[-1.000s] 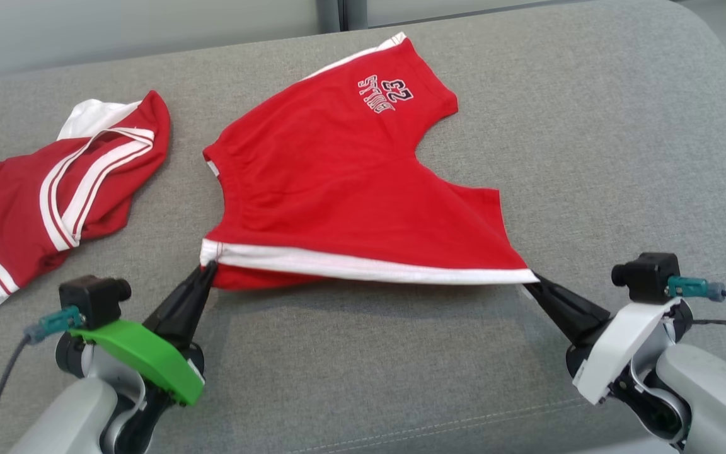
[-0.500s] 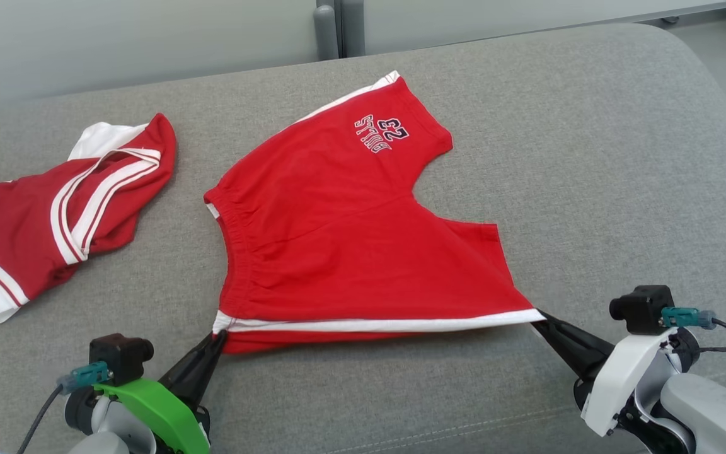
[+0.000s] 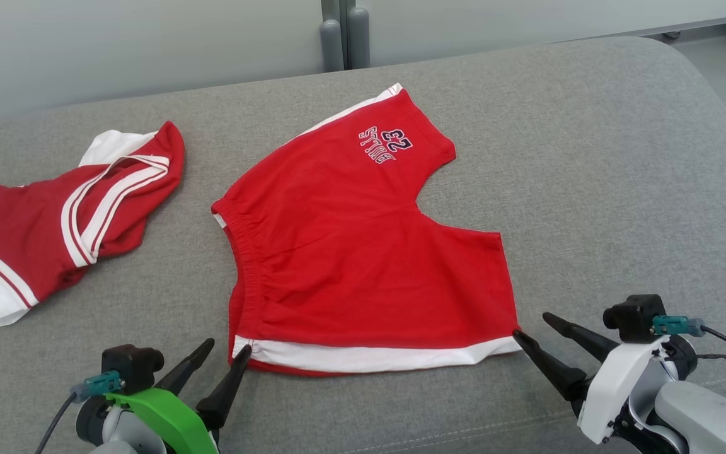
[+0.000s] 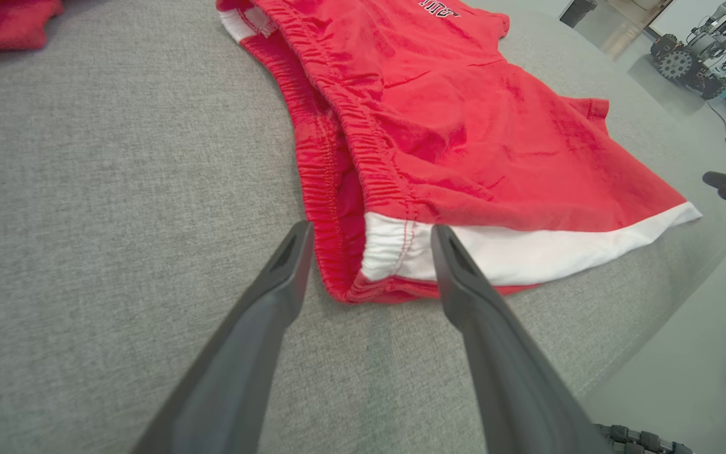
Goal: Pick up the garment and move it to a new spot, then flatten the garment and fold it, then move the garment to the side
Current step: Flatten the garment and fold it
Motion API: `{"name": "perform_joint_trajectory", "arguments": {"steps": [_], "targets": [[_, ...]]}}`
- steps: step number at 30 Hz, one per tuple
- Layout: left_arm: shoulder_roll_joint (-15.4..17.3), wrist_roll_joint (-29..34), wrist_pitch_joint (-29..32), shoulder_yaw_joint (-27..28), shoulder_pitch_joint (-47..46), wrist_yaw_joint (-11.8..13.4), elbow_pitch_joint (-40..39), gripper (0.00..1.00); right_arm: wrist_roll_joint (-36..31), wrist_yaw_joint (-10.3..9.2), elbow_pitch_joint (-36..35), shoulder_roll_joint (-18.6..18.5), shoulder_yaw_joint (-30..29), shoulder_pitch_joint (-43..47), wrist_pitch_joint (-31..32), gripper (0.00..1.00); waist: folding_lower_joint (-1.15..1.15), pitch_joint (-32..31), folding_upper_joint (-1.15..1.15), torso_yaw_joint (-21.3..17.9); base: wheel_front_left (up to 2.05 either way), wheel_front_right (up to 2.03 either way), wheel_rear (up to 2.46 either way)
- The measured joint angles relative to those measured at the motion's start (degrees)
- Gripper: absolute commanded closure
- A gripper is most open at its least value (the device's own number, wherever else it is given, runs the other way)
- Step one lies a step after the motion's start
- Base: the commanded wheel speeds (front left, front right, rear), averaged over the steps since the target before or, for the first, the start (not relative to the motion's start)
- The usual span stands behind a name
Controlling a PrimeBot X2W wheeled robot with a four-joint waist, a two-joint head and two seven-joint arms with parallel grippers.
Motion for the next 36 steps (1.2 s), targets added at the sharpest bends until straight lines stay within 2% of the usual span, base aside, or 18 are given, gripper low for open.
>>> {"name": "perform_joint_trajectory", "arguments": {"steps": [8,16,20,22,23,24,31,36], "targets": [[0.57,0.03,-0.51,0.14,-0.01,0.0,0.09,0.0,-0.02,0.0,-0.05,0.34,0.4,-0.21,-0.01,0.0,0.0,-0.57,0.0,0.55,0.0,0.0,0.0],[1.56,1.68,-0.87,4.02,-0.15,0.12,-0.75,0.0,-1.78,-0.24,-0.32,0.47,-4.07,-1.88,-0.43,0.0,0.0,-1.65,0.0,0.86,0.0,0.0,0.0],[1.22,1.67,-1.01,8.67,-0.12,2.31,-2.58,0.0,-2.88,-2.35,-2.33,1.82,-9.33,-2.98,-0.48,0.0,0.0,-2.5,0.0,0.67,0.0,0.0,0.0],[0.74,1.94,-1.01,11.71,-0.12,3.58,-4.31,0.0,-3.5,-4.03,-3.96,2.64,-12.81,-3.06,-0.51,0.0,0.0,-2.73,0.0,0.48,0.0,0.0,0.0],[0.29,2.22,-1.02,13.23,-0.12,4.24,-5.08,0.0,-3.97,-5.1,-4.55,2.94,-14.82,-3.06,-0.52,0.0,0.0,-2.77,0.0,0.45,0.0,0.0,0.0],[-0.46,3.12,-1.11,15.27,-0.11,5.6,-6.34,0.0,-4.75,-7.17,-5.65,3.63,-18.82,-3.03,-0.67,0.0,0.0,-2.73,0.0,0.46,0.0,0.0,0.0],[-1.47,7.87,-1.18,21.04,0.81,9.51,-9.35,0.0,-9.91,-13.29,-10.17,6.1,-30.38,-1.77,-0.76,0.0,0.0,-2.3,0.0,0.72,0.0,0.0,0.0],[-2.59,10.43,-1.18,24.57,2.41,11.02,-11.15,0.0,-12.79,-13.63,-11.81,7.14,-34.99,1.37,-0.77,0.0,0.0,-2.08,0.0,0.84,0.0,0.0,0.0]]}}
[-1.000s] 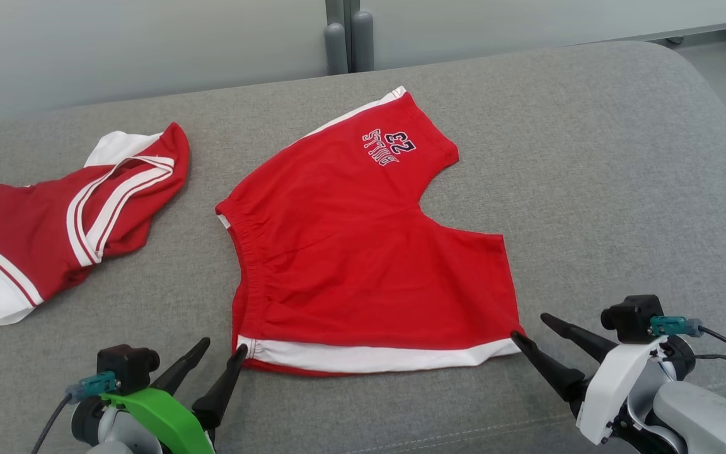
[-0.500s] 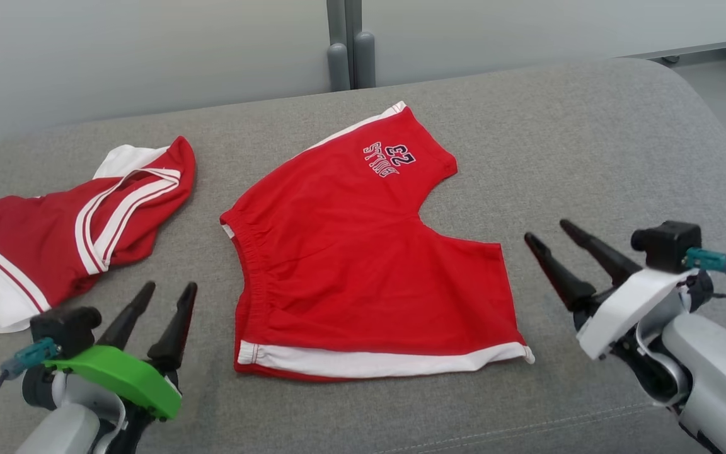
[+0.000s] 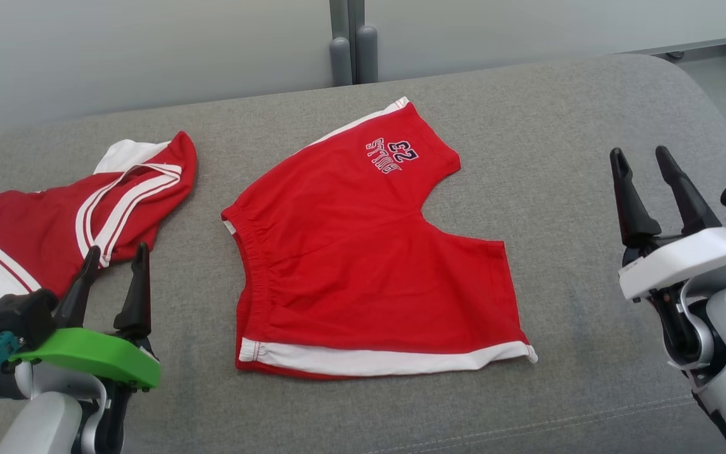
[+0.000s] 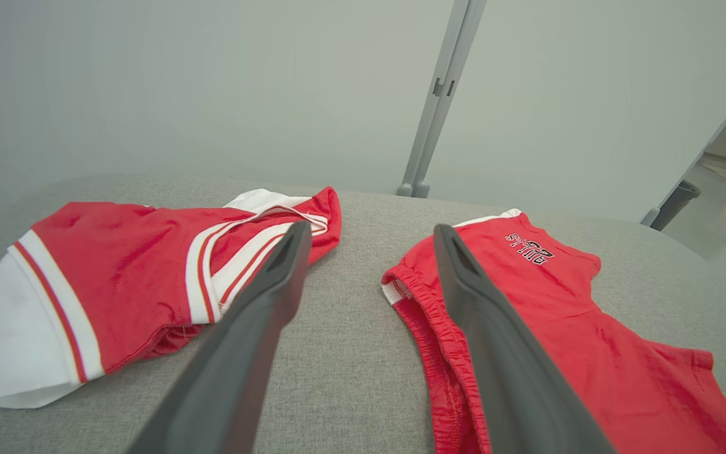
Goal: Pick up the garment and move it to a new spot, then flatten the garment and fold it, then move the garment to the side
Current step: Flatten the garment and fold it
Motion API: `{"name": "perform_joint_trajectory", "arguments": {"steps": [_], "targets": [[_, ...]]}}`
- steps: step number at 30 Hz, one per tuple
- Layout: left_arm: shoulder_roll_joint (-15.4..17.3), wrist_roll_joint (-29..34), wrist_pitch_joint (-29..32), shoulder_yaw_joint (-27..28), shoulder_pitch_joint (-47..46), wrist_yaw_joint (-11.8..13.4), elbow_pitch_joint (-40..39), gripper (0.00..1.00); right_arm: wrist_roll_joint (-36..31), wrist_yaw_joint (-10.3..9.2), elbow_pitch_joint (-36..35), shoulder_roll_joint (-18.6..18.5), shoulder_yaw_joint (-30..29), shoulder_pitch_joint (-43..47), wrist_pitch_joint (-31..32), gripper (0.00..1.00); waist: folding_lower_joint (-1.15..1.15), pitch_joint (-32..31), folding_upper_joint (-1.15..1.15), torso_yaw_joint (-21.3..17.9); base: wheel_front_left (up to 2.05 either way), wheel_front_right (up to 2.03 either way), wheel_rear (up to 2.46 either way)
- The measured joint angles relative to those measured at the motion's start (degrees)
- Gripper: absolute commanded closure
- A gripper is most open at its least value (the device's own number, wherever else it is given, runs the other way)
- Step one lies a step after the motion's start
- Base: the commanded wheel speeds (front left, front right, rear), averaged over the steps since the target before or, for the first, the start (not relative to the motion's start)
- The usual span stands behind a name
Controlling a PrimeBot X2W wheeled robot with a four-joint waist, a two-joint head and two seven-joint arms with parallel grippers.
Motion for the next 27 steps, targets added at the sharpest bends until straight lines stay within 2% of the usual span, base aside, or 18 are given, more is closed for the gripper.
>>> {"name": "perform_joint_trajectory", "arguments": {"steps": [6,10,15,20,27], "targets": [[-2.1,4.24,0.0,2.3,3.21,0.7,-1.9,0.0,-2.93,-0.09,-1.51,2.66,-3.02,5.64,0.0,0.0,0.0,0.21,0.0,-0.07,0.0,0.0,0.0],[-3.34,6.5,0.0,3.9,4.34,1.02,-2.93,0.0,-3.92,-0.05,-1.68,3.63,-2.36,8.51,0.0,0.0,0.0,0.36,0.0,-0.05,0.0,0.0,0.0],[-5.23,8.57,0.0,6.15,6.06,1.19,-4.23,0.0,-6.17,0.94,-2.21,4.04,-2.86,10.68,0.0,0.0,0.0,0.5,0.0,0.26,0.0,0.0,0.0],[-6.78,10.06,0.0,7.24,7.81,1.19,-5.27,0.0,-8.03,3.01,-3.1,4.02,-2.79,11.61,0.0,0.0,0.0,0.57,0.0,0.67,0.0,0.0,0.0],[-8.26,12.24,0.0,8.95,8.9,1.1,-6.31,0.0,-9.81,4.15,-3.82,4.98,-3.9,12.9,0.0,0.0,0.0,0.9,0.0,1.14,0.0,0.0,0.0]]}}
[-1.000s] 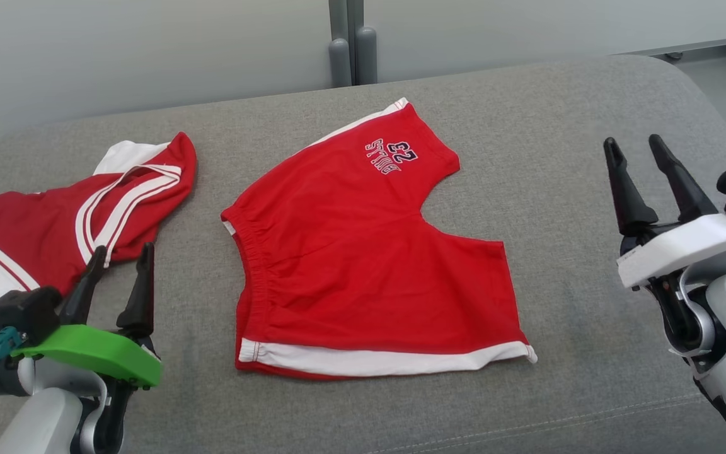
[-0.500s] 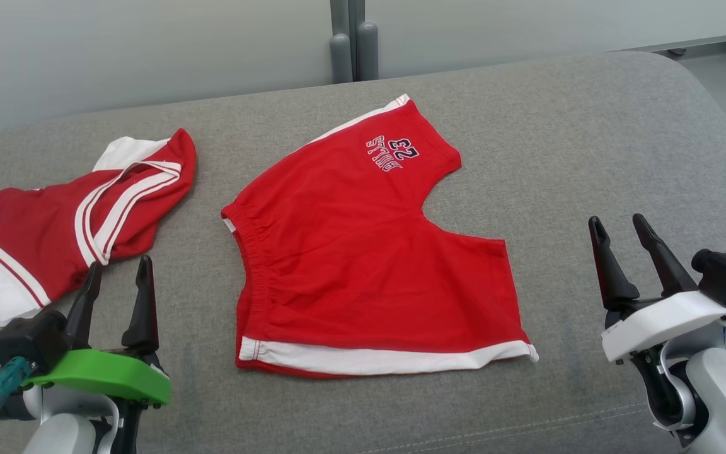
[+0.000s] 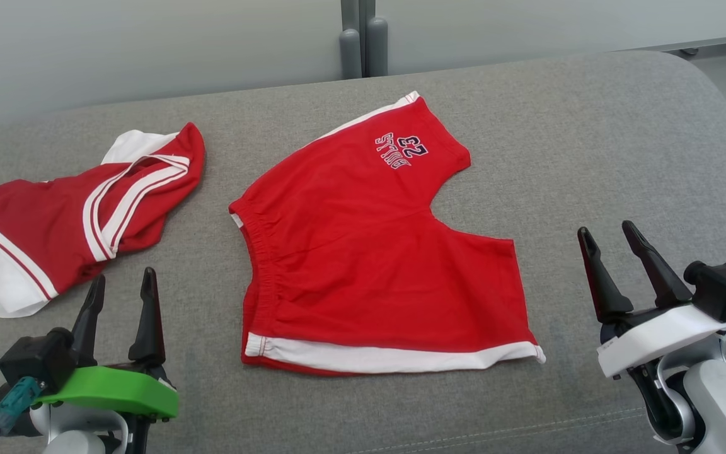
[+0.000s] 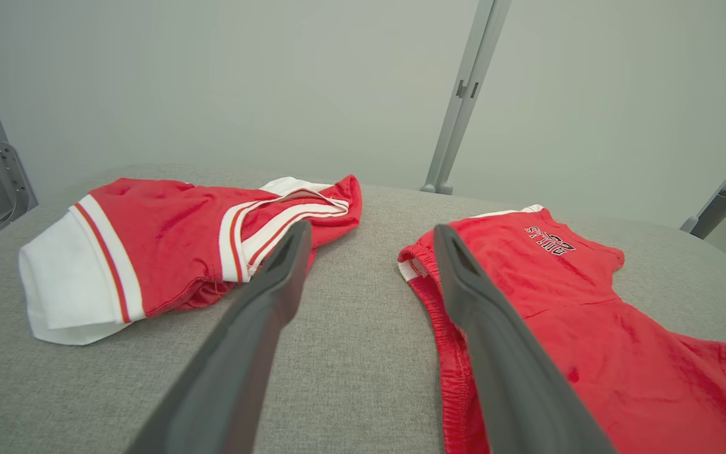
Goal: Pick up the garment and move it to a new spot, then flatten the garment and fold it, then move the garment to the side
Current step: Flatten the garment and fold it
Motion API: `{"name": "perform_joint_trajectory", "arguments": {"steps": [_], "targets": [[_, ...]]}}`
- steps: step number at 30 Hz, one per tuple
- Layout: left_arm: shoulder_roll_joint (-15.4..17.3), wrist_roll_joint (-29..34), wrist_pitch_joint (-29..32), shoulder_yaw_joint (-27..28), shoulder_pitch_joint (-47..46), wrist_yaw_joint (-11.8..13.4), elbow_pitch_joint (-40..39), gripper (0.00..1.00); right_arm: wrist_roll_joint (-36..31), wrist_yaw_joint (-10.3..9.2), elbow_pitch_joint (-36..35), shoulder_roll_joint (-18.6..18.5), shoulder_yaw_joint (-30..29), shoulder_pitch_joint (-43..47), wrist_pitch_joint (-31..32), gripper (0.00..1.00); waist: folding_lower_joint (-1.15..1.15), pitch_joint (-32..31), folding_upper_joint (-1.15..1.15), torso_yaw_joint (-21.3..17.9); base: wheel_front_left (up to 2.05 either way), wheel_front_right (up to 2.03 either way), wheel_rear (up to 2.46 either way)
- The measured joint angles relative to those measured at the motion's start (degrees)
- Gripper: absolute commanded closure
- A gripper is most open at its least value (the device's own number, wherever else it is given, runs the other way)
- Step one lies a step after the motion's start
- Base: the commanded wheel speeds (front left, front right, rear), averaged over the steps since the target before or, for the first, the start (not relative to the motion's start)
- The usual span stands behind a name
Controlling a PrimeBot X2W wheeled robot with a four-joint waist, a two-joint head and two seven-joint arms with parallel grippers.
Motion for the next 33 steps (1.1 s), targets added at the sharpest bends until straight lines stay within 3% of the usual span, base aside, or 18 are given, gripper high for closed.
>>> {"name": "perform_joint_trajectory", "arguments": {"steps": [14,33], "targets": [[-1.92,2.04,0.0,1.91,1.38,-2.77,-0.96,0.0,-1.54,1.86,0.03,2.93,-2.9,2.74,0.0,0.0,0.0,0.52,0.0,-0.06,0.0,0.0,0.0],[-3.83,3.49,0.0,-3.97,3.36,-8.72,3.87,0.0,4.58,7.38,12.83,7.06,0.59,6.91,0.57,0.0,0.0,2.99,0.0,-0.16,0.0,0.0,0.0]]}}
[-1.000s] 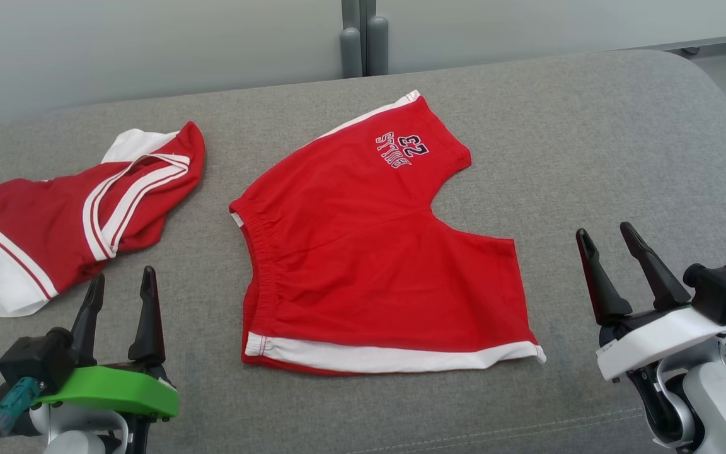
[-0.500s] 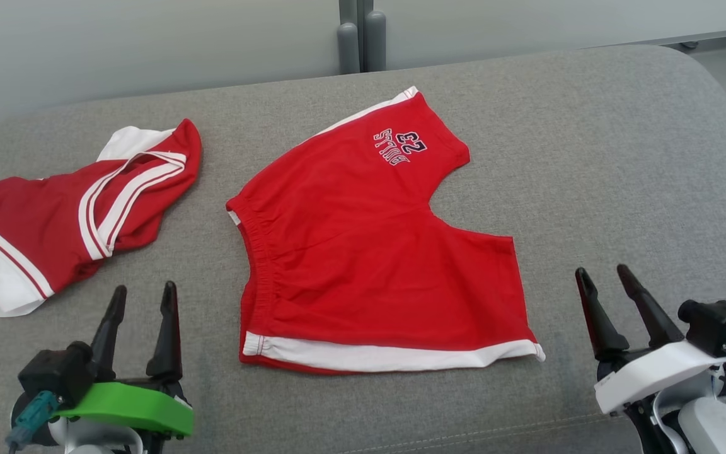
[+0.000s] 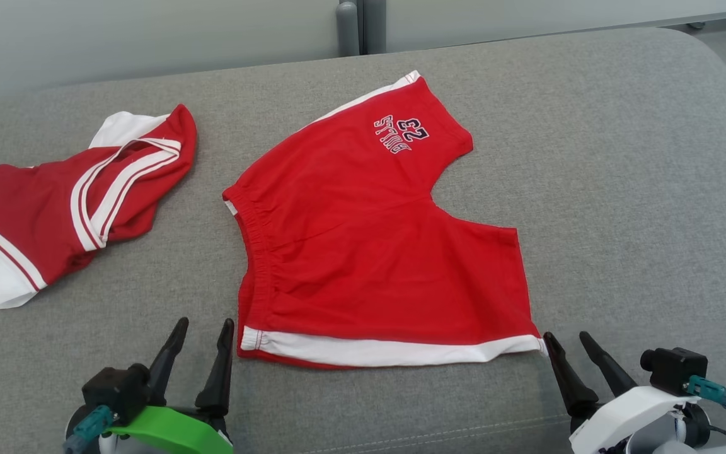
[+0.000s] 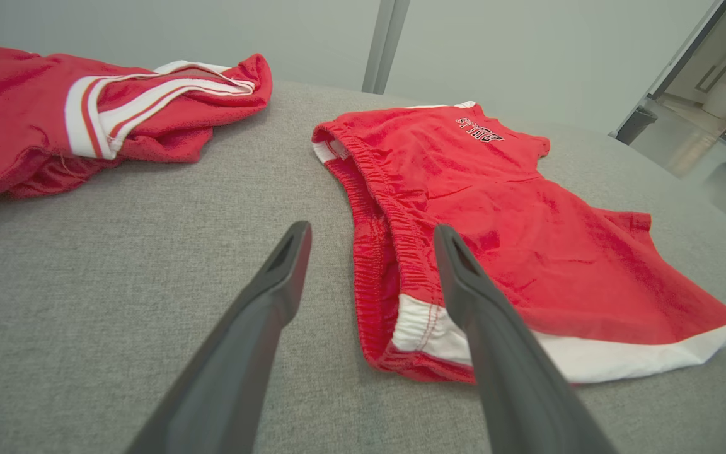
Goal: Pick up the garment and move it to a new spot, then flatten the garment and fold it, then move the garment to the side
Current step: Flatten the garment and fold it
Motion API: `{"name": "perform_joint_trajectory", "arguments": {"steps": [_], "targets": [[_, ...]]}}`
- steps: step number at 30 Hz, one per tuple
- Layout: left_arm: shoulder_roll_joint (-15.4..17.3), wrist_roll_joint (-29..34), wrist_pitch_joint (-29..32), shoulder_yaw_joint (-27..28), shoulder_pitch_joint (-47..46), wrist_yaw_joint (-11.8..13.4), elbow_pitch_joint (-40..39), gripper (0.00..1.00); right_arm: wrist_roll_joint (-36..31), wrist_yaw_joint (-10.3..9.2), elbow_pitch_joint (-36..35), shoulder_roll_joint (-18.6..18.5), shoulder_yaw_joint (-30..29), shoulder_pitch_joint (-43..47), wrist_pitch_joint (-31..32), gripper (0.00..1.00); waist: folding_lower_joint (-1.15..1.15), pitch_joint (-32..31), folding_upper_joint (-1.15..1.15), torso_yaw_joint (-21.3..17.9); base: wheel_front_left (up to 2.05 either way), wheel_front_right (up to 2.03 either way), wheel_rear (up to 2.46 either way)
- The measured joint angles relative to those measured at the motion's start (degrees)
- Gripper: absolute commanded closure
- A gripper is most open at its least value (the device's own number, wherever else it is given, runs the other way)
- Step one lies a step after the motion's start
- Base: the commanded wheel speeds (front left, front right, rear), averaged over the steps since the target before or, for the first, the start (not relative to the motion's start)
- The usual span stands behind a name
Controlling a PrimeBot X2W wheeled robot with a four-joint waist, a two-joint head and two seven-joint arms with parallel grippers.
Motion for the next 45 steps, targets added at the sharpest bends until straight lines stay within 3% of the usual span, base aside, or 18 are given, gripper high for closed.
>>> {"name": "perform_joint_trajectory", "arguments": {"steps": [15,29,30,32,33,36,44,45], "targets": [[-0.18,0.04,0.77,-4.46,-1.89,-1.68,5.09,0.0,3.53,1.52,6.34,2.69,2.87,-4.55,2.36,0.0,0.0,1.45,0.0,1.45,0.0,0.0,0.0],[-0.77,-0.9,2.16,-7.33,-4.24,-2.76,8.43,0.0,6.1,2.04,9.94,2.75,5.58,-6.85,4.11,0.0,0.0,1.97,0.0,1.7,0.0,0.0,0.0],[-0.87,-1.16,2.38,-7.39,-4.44,-2.8,8.81,0.0,6.31,2.05,10.07,2.75,5.83,-7.1,4.19,0.13,0.0,1.99,0.0,1.67,0.0,0.0,0.0],[-0.99,-1.65,2.83,-7.56,-4.89,-2.8,9.75,0.0,6.56,2.04,10.15,2.7,6.69,-7.6,4.43,0.51,0.0,2.03,0.0,1.6,0.0,0.0,0.0],[-1.02,-1.83,3.05,-7.62,-5.06,-2.81,10.0,0.0,6.6,2.04,10.13,2.7,7.14,-7.78,4.43,0.56,0.0,2.05,0.0,1.56,0.0,0.0,0.0],[-1.12,-2.68,3.79,-8.38,-5.55,-2.81,11.17,0.0,7.15,2.04,10.12,2.71,8.68,-8.54,4.87,1.0,0.0,2.08,0.0,1.36,0.0,0.0,0.0],[-1.23,-3.57,4.3,-8.49,-7.15,-2.88,13.47,0.0,9.07,2.04,10.12,2.53,11.03,-9.05,5.15,1.0,0.0,2.18,0.0,0.71,0.0,0.0,0.0],[-1.24,-3.64,4.3,-8.47,-7.4,-2.89,13.58,0.05,9.18,2.04,10.12,2.44,11.23,-9.18,5.14,1.0,0.0,2.19,0.0,0.66,0.0,0.0,0.0]]}}
